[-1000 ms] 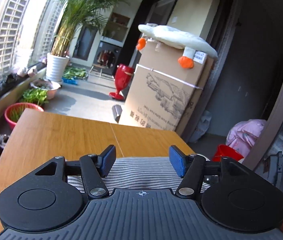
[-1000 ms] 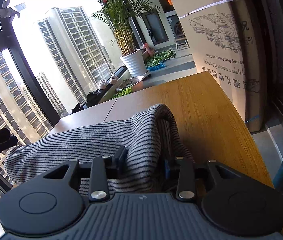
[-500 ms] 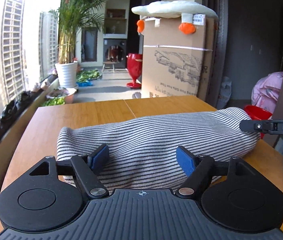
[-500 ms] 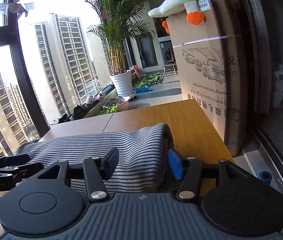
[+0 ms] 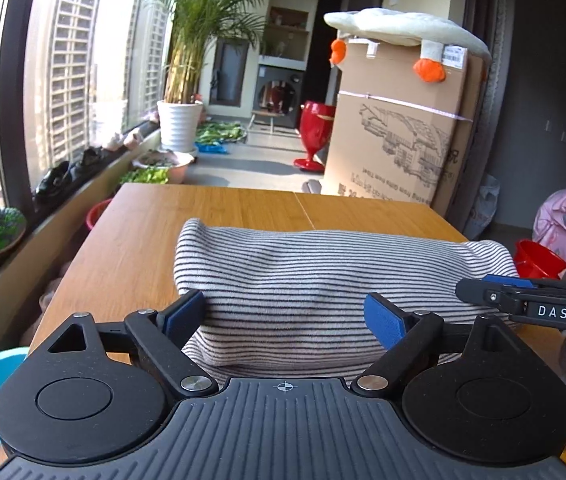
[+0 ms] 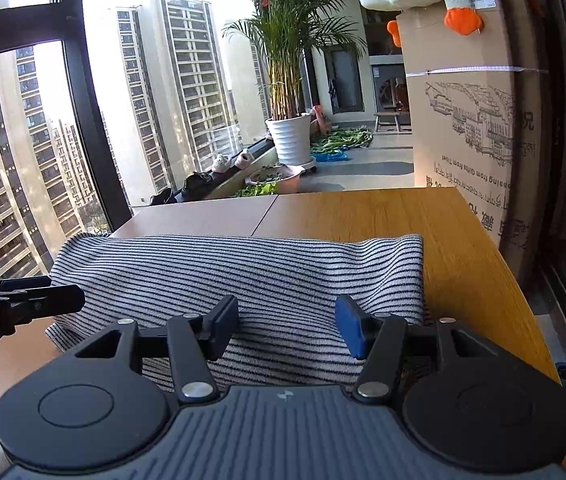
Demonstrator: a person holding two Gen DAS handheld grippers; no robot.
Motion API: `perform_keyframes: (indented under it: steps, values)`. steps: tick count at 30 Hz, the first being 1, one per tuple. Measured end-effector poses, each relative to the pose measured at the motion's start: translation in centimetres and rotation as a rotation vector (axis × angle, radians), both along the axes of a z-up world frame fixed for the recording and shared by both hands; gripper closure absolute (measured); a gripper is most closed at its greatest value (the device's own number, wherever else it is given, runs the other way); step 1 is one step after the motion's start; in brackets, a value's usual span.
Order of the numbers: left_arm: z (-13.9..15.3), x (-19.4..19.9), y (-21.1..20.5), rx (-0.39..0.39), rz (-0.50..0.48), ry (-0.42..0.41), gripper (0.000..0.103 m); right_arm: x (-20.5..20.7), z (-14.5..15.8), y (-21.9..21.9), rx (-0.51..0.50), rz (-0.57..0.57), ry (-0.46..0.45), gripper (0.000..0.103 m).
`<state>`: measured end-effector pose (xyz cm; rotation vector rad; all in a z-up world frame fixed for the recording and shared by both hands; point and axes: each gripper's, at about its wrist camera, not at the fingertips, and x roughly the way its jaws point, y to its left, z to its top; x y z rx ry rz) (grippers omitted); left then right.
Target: Fold clothes
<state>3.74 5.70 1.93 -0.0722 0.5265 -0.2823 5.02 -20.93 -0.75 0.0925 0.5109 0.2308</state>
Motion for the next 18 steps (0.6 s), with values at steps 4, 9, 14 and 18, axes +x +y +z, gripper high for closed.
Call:
perform_keyframes:
  steps: [4,9,14,18]
  values:
    - [-1.0,2.8,-0.5,0.012,0.002,-0.020,0.011,1.2,-0.4,1.2,-0.061,-0.013,-0.020,0.049]
    - [-1.8,6.3,-1.8,0.064,-0.007,-0.058,0.011,5.0,-0.4,2.1,-0.142,-0.018,-0.018,0.049]
    - [-1.9,7.3,-2.3,0.069,0.014,-0.062,0.010,8.3,-0.5,2.5,-0.210,-0.012,-0.032,0.047]
    - [-2.0,6.5,-2.9,0.112,0.021,-0.083,0.009,9.5,-0.6,2.9,-0.263,-0.010,-0.046,0.045]
